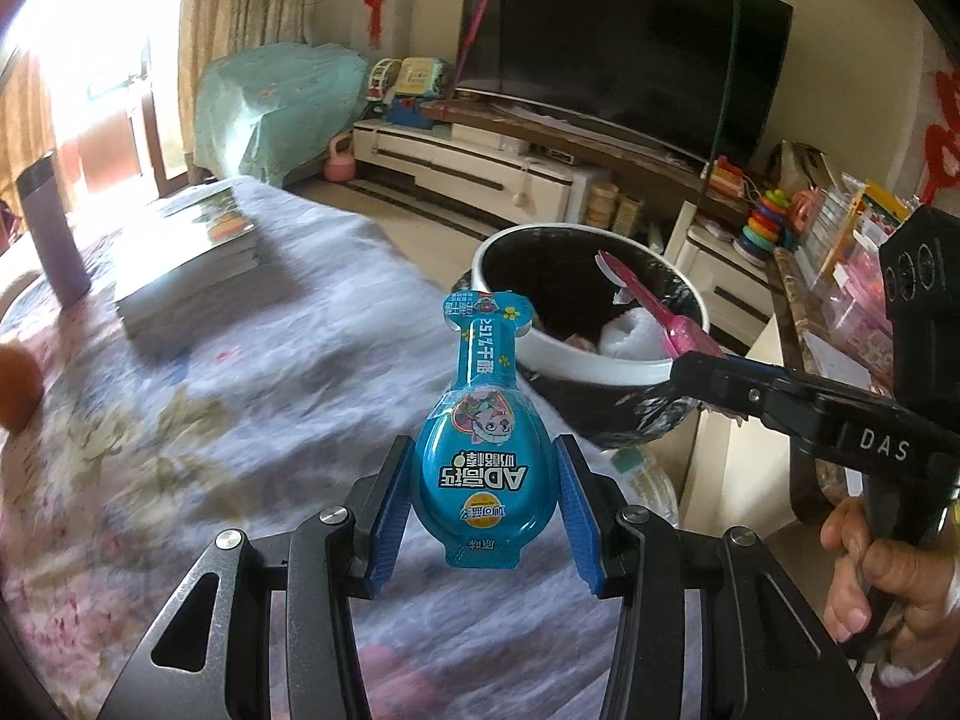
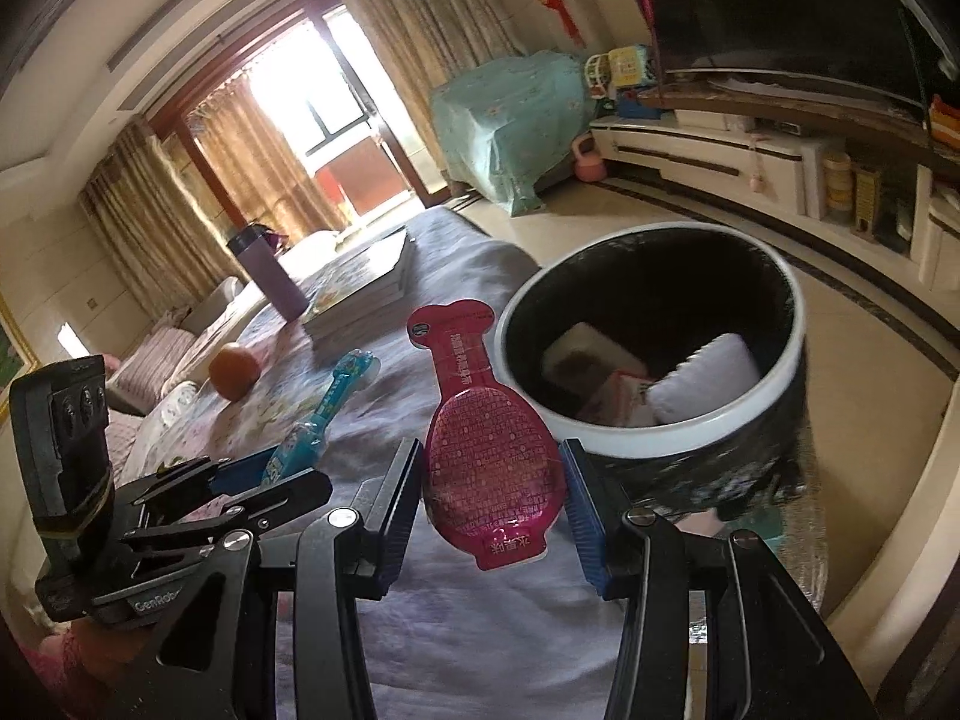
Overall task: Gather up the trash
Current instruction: 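Carry the blue bottle and pink bottle over the trash bin with both grippers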
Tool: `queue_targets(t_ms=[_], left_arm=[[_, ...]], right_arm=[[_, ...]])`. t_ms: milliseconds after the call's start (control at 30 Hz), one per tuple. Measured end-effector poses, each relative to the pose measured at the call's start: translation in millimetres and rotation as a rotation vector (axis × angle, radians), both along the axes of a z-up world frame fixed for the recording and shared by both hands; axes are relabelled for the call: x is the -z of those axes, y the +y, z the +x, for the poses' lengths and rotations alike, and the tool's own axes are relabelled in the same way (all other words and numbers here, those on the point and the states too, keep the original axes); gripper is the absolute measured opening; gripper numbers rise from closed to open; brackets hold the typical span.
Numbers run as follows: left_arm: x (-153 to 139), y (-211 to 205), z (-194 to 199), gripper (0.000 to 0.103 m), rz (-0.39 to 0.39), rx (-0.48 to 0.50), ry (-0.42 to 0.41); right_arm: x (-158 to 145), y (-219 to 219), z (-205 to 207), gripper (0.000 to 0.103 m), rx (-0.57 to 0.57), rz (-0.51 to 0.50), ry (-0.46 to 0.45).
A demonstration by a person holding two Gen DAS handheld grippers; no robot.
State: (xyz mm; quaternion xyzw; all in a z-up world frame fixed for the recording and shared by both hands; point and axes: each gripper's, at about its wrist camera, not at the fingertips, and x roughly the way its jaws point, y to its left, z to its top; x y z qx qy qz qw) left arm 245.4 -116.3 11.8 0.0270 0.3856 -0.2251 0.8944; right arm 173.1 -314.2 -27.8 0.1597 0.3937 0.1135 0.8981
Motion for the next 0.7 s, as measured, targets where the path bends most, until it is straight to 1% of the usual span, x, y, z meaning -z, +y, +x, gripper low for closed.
queue_targets(t_ms=[333,700], left_arm=[[-5.2,-22.2,21.0,0.045,-0.008,0.035,-0.014],[-11.3,-53.1,44.3,0.045,0.012,0.060,-0.031]], right_arm=[[-4.3,-33.8,9.4,0.047,0.072,-0.006,0.001],[-7.6,-58.2,26.1,0.047,0.110,-0.021,0.008]])
